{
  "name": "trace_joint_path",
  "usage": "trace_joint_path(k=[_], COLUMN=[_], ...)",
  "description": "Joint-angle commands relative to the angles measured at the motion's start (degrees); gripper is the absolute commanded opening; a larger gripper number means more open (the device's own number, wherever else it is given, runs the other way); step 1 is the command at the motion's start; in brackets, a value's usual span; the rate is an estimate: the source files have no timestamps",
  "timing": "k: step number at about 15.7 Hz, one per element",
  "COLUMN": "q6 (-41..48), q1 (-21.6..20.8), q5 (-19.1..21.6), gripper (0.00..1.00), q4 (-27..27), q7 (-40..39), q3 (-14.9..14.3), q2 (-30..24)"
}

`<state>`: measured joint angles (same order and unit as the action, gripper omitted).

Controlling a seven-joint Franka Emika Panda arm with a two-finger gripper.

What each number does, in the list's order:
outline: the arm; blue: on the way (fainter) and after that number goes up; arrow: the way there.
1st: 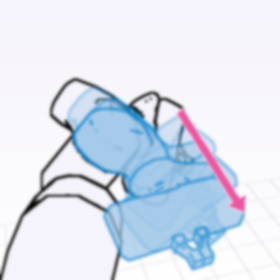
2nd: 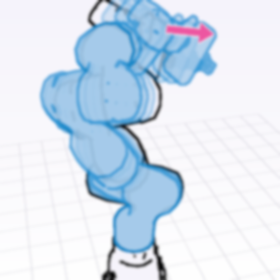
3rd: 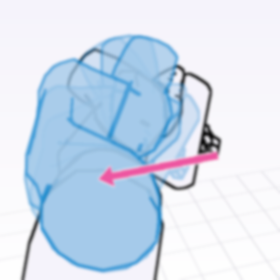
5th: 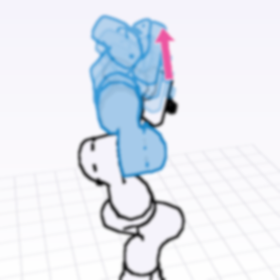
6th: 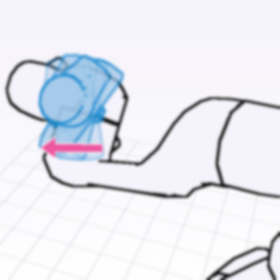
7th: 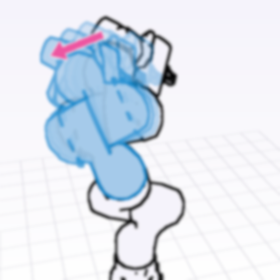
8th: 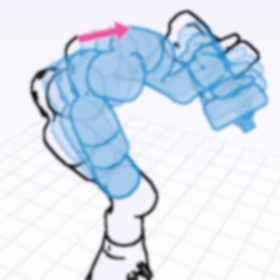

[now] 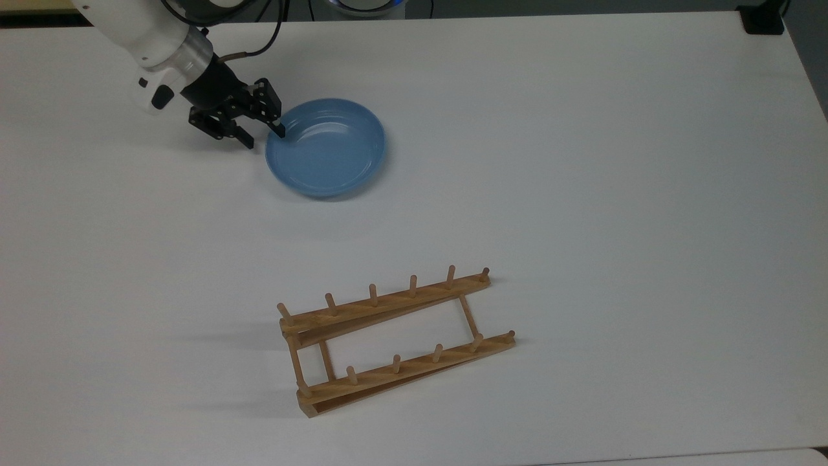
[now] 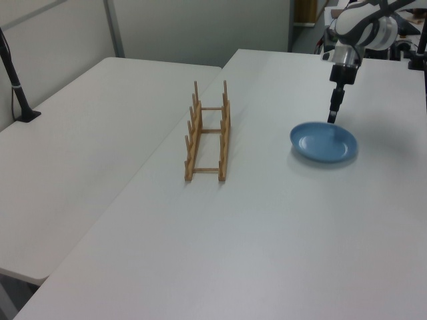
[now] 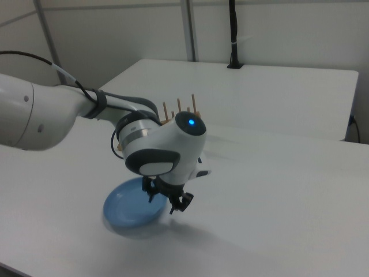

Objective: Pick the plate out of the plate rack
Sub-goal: 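Open the gripper and raise it away from the plate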

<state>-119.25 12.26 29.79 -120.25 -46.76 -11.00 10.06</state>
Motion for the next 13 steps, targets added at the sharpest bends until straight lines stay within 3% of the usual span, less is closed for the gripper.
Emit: trace_joint_path(k=[1, 5, 9, 13], q6=[9.28, 18.24, 26.17, 26.79], q1=[0.22, 0.04, -1.53, -8.73], q5=[-0.87, -3.76, -7.01, -19.21], gripper=[1.0, 1.0, 1.0, 1.0], q4=[6.33, 13.7, 22.94, 27.42], q7=[2.81, 8.94, 21.76, 42.93], q3=[-1.82, -2.09, -1.66, -1.57], q2=[-1.71, -5.22, -6.36, -8.57])
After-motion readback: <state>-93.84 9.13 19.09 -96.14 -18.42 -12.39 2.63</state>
